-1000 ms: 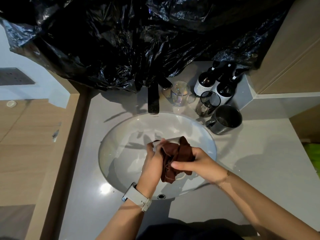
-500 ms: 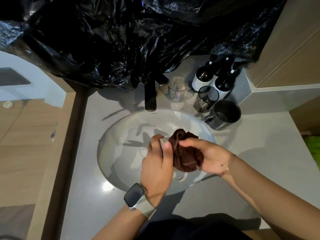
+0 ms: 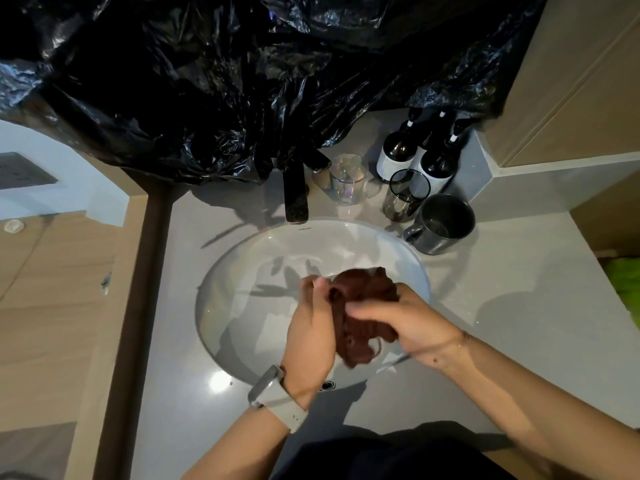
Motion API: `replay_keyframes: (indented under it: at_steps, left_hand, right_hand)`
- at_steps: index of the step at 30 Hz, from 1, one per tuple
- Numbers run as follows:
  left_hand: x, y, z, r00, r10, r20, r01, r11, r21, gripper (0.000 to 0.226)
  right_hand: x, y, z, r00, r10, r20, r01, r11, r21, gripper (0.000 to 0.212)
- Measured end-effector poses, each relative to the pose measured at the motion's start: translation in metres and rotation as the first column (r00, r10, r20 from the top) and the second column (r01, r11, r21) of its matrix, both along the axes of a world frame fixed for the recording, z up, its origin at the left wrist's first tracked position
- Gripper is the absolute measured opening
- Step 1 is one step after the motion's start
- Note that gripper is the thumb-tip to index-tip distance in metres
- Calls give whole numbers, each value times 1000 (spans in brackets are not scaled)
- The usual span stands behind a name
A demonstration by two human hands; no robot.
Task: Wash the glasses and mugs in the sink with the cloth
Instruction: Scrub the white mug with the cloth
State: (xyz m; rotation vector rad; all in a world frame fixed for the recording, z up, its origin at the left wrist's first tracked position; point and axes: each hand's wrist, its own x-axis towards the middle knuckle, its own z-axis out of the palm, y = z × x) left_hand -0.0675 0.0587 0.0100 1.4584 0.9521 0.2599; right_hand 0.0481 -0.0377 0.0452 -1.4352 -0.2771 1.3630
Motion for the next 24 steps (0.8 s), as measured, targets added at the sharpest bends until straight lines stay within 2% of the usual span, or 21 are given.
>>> replay_keyframes:
  at_steps: [1, 2, 4, 6, 7, 8, 9, 10, 12, 13, 15, 17, 18, 20, 21, 22, 24]
  left_hand:
    - [-4, -1, 2, 996, -82, -29, 86, 978, 192, 52]
    - [-7, -2, 6, 987, -147, -72, 163, 934, 319, 50]
    - [-10, 1, 7, 972, -221, -85, 237, 890, 389, 56]
    - [-7, 10, -4, 963, -265, -57, 270, 918, 291, 68]
    - [-4, 16, -11, 967, -253, -13, 251, 954, 163, 78]
    - [0, 22, -13, 975, -218, 28, 219, 975, -36, 89]
    - [2, 28, -17, 980, -193, 47, 199, 951, -239, 96]
    - [2, 29, -14, 978, -197, 69, 208, 909, -362, 95]
    - [-1, 24, -11, 962, -248, 111, 272, 865, -422, 78]
    - [-3, 21, -14, 967, -220, 132, 255, 872, -417, 75]
    - [-10, 10, -15, 979, -126, 158, 172, 932, -320, 70]
    - [-16, 4, -10, 977, -160, 138, 171, 983, -70, 56]
    - [-19, 2, -6, 972, -217, 88, 212, 975, 64, 50]
    - [-29, -1, 2, 941, -335, -52, 336, 901, 274, 45]
    - [-33, -1, 6, 921, -380, -90, 387, 862, 327, 45]
    - [-35, -2, 8, 914, -396, -87, 401, 849, 343, 44]
    - [-38, -2, 6, 921, -391, -5, 377, 884, 276, 46]
  right_hand:
    - [5, 2, -3, 982, -49, -183, 47, 999, -15, 36]
    - [9, 4, -4, 943, -95, -318, 91, 995, -30, 39]
    - [10, 6, -10, 913, -159, -377, 157, 987, -35, 32]
    - [4, 3, -13, 947, -192, -256, 203, 979, 15, 24]
    - [0, -1, -13, 970, -197, -144, 206, 977, 50, 22]
    - [-5, -4, -12, 986, -168, 7, 167, 982, 85, 19]
    - [-8, -6, -13, 980, -116, 160, 99, 988, 116, 14]
    - [-14, -7, -13, 962, -79, 262, 42, 989, 142, 12]
    - [-25, -12, -21, 943, -77, 324, 26, 987, 158, 16]
    - [-31, -14, -23, 934, -105, 342, 56, 987, 150, 14]
    - [-38, -19, -24, 928, -142, 345, 96, 984, 148, 5]
    - [-36, -19, -17, 950, -135, 282, 107, 988, 112, 14]
    - [-34, -20, -13, 971, -119, 208, 103, 991, 89, 21]
    - [-31, -22, -8, 991, -133, -23, 134, 989, 63, 30]
    - [-31, -23, -6, 984, -151, -92, 157, 986, 62, 32]
    - [-32, -24, -4, 983, -158, -95, 165, 983, 75, 34]
    - [-36, -27, -1, 991, -117, 59, 109, 986, 126, 30]
